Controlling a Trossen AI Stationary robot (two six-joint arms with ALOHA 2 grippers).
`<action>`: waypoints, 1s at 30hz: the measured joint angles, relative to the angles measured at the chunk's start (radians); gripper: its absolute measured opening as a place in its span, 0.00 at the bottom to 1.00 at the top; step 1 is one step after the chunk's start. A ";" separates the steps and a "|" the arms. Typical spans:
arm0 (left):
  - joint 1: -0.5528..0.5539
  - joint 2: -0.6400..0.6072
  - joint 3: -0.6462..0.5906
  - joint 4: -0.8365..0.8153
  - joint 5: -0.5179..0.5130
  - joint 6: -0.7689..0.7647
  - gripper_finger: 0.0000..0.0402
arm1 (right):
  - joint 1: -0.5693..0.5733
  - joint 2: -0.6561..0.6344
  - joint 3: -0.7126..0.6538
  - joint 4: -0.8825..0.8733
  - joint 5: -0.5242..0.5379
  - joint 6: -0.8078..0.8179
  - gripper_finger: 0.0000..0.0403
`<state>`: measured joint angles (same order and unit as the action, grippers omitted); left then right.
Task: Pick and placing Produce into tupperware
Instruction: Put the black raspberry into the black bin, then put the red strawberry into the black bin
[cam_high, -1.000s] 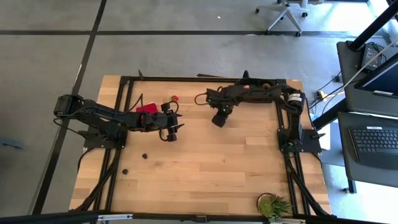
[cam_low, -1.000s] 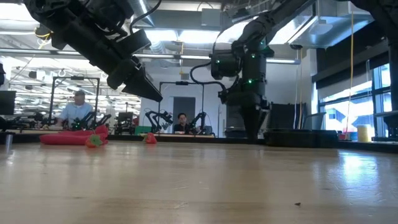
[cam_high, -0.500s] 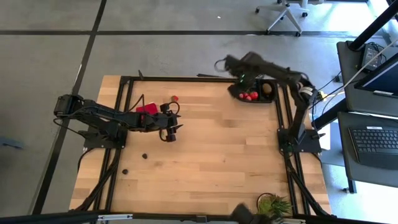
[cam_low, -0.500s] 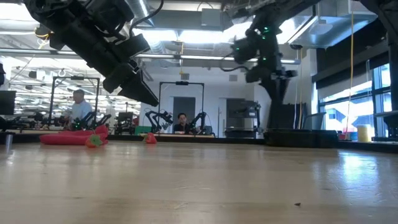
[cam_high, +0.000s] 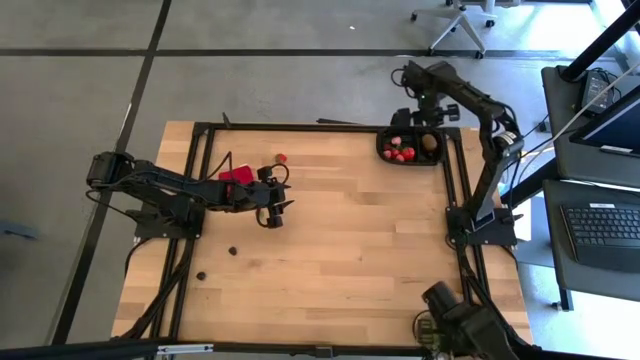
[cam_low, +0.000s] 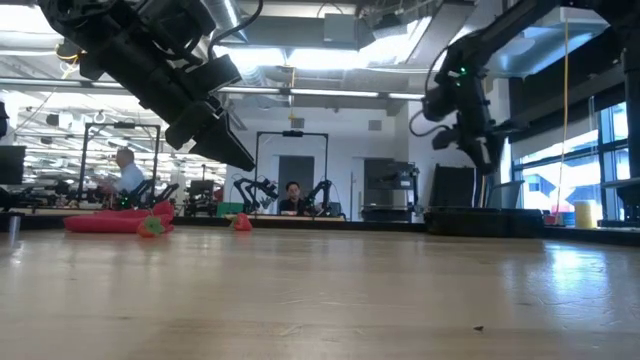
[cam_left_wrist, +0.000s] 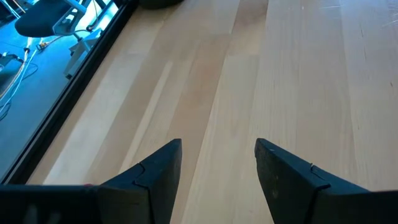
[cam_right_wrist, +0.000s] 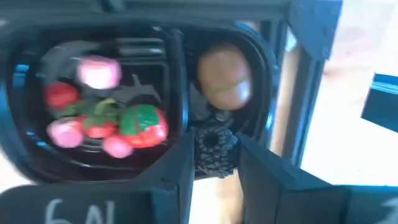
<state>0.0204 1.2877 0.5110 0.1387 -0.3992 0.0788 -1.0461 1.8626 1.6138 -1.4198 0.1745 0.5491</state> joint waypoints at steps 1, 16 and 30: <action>0.000 0.000 0.000 0.000 0.000 0.000 0.49 | -0.009 0.000 -0.013 -0.002 -0.001 -0.001 0.27; 0.000 0.000 0.000 0.002 0.000 0.001 0.49 | -0.036 0.001 -0.196 0.040 -0.019 -0.087 0.31; 0.000 0.000 0.000 0.003 0.000 0.001 0.49 | -0.030 0.001 -0.193 0.036 -0.018 -0.087 0.43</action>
<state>0.0200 1.2877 0.5110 0.1415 -0.3996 0.0801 -1.0763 1.8633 1.4206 -1.3843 0.1566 0.4617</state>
